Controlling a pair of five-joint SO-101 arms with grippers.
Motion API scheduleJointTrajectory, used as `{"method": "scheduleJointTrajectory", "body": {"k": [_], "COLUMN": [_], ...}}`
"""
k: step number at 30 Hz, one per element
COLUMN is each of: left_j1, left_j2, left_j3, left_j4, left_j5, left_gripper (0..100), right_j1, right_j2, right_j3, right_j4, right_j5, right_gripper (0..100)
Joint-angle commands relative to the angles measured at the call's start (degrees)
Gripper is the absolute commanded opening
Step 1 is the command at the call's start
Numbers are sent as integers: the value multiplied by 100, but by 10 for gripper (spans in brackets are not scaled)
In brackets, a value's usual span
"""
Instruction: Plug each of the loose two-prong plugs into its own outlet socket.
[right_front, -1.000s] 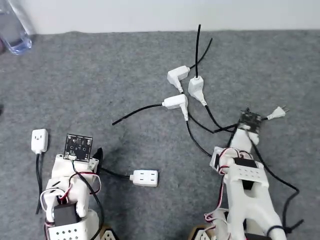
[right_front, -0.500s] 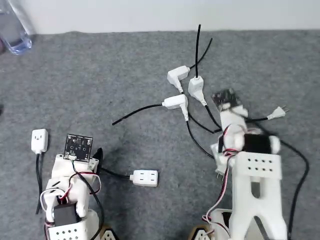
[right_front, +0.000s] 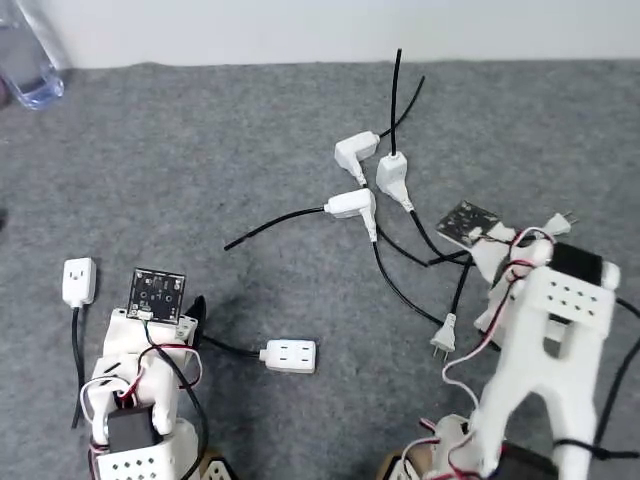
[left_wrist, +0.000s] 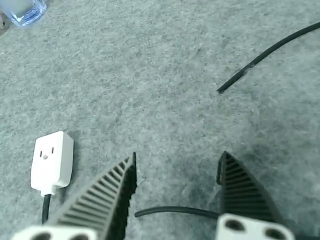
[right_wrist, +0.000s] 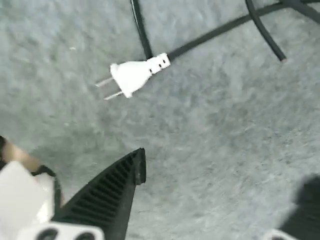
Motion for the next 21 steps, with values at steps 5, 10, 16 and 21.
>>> {"method": "scheduleJointTrajectory", "body": {"k": [5, 10, 16, 21], "left_j1": [44, 44, 44, 44], "left_j2": [-70, -62, -62, -62], "left_j3": [-13, -13, -13, -13], "left_j4": [-70, -79, -79, -70], "left_j5": [-44, -44, -44, -44], "left_gripper": [250, 250, 250, 250], "right_j1": [391, 365, 365, 84], "right_j2": [840, 1191, 1244, 1253], "right_j3": [563, 1020, 1116, 1196], "right_j4": [-1332, -1657, -1156, -1095], "right_j5": [1222, 1565, 2312, 2593], "right_gripper": [2, 8, 8, 8]}}
